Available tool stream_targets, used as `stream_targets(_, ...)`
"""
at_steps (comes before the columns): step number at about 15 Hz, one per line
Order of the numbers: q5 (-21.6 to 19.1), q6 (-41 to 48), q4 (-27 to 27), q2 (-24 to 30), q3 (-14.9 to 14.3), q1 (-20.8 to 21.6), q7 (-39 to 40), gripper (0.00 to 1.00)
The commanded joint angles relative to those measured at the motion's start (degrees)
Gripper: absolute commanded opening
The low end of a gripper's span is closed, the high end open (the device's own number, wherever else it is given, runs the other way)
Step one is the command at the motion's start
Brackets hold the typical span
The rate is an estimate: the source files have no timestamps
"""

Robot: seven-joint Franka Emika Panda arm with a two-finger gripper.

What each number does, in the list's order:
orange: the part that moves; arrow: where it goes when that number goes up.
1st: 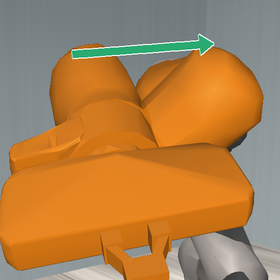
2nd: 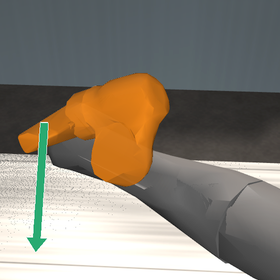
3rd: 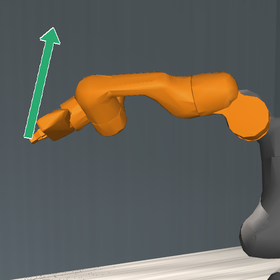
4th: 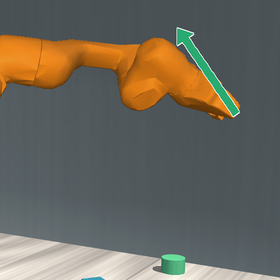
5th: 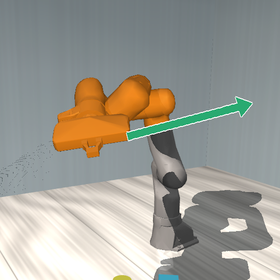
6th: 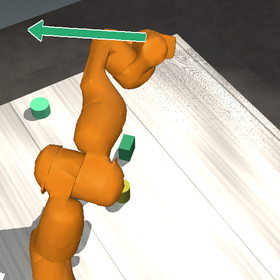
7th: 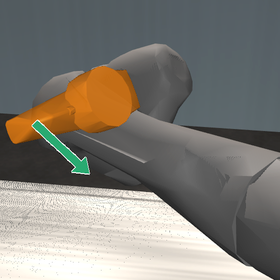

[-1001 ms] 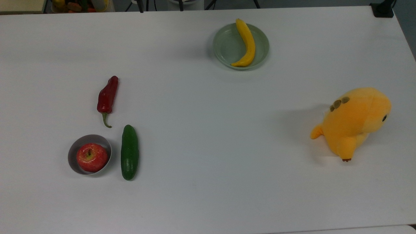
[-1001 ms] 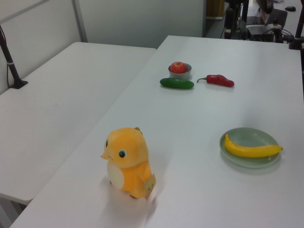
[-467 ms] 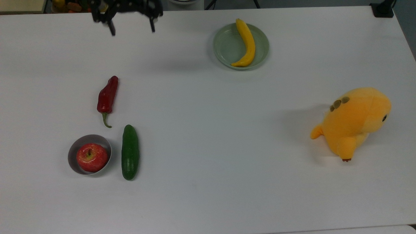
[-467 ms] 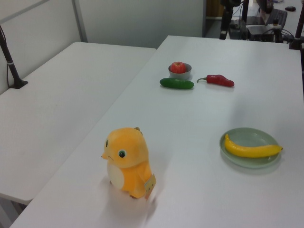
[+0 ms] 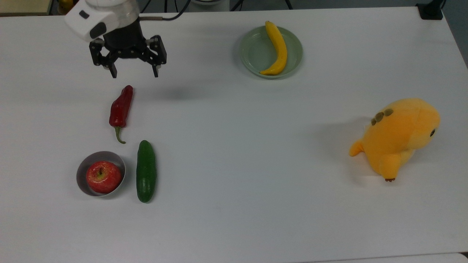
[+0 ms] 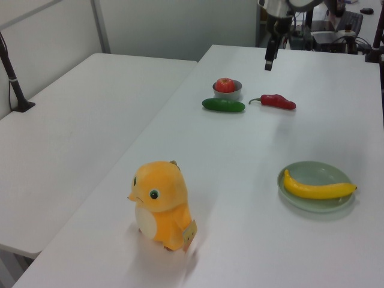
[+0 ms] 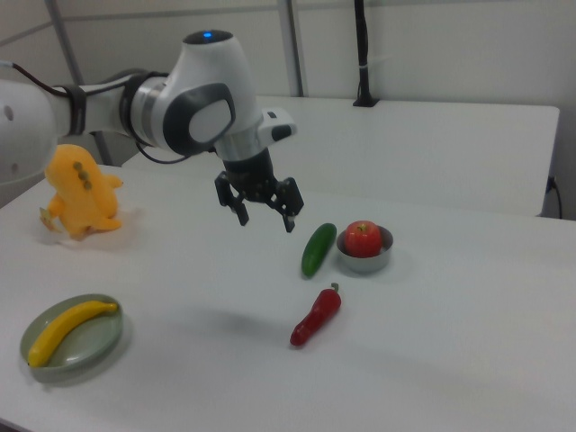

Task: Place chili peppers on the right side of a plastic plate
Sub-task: 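Move the open gripper down over the red chili pepper, then close the gripper on the red chili pepper's body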

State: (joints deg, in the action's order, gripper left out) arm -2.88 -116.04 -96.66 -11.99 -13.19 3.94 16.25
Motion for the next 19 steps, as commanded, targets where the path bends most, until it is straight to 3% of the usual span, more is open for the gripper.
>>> stream_targets(1,0.4,-5.5,-2.7,-2.6,-0.4,-1.0,1.2,1.0)
stream_targets(5,0.7,-9.4,-3.1,-7.4,-0.4,-3.2,1.2,1.0)
stream_targets(9,4.9,-14.1,-5.3,-10.1,-0.4,-4.7,1.2,1.0)
stream_targets(13,5.6,-15.5,-5.6,-12.5,-0.5,-5.4,1.2,0.99)
stream_targets(16,5.8,-15.5,-5.7,-13.1,-0.5,-5.4,1.0,0.59)
stream_targets(19,5.7,-15.7,-6.1,-13.1,-0.5,-5.4,0.9,0.3)
